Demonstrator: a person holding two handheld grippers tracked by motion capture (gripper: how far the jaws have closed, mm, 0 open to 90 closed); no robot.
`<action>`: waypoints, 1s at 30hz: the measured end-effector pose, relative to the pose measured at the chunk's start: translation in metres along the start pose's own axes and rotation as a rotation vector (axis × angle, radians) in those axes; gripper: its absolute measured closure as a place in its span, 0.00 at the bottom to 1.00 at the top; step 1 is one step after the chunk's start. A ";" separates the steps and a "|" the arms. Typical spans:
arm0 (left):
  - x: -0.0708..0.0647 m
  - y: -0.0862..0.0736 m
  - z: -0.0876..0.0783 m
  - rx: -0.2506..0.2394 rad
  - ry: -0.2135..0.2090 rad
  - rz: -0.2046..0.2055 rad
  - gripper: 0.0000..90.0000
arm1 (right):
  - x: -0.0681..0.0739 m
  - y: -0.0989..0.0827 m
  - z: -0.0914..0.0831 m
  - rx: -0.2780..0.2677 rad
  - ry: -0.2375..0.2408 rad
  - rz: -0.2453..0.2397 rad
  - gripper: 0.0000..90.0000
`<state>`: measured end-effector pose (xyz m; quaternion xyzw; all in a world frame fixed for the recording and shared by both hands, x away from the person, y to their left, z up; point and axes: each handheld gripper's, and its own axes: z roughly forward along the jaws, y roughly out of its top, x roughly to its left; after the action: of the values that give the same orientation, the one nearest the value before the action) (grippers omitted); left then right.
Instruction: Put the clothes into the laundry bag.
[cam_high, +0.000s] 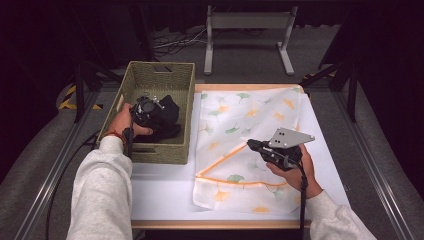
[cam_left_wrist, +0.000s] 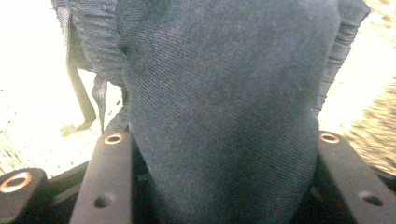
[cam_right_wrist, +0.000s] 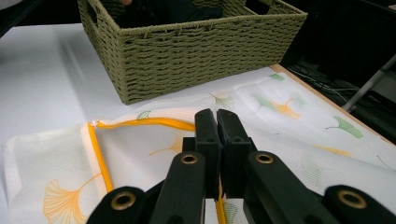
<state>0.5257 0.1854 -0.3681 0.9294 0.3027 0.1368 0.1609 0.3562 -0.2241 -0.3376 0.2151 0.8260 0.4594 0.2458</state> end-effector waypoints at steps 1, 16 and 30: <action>0.000 -0.001 -0.004 -0.027 0.007 -0.007 0.55 | 0.000 0.000 0.000 0.003 0.001 0.002 0.98; -0.007 -0.015 -0.041 -0.222 0.037 -0.056 0.55 | -0.001 -0.001 -0.001 0.000 0.001 0.007 0.98; -0.027 -0.017 -0.070 -0.365 0.010 0.013 0.56 | -0.001 -0.001 -0.001 0.001 0.001 0.009 0.98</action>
<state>0.4715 0.1970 -0.3144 0.8860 0.2675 0.1954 0.3246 0.3561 -0.2257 -0.3379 0.2186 0.8254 0.4601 0.2433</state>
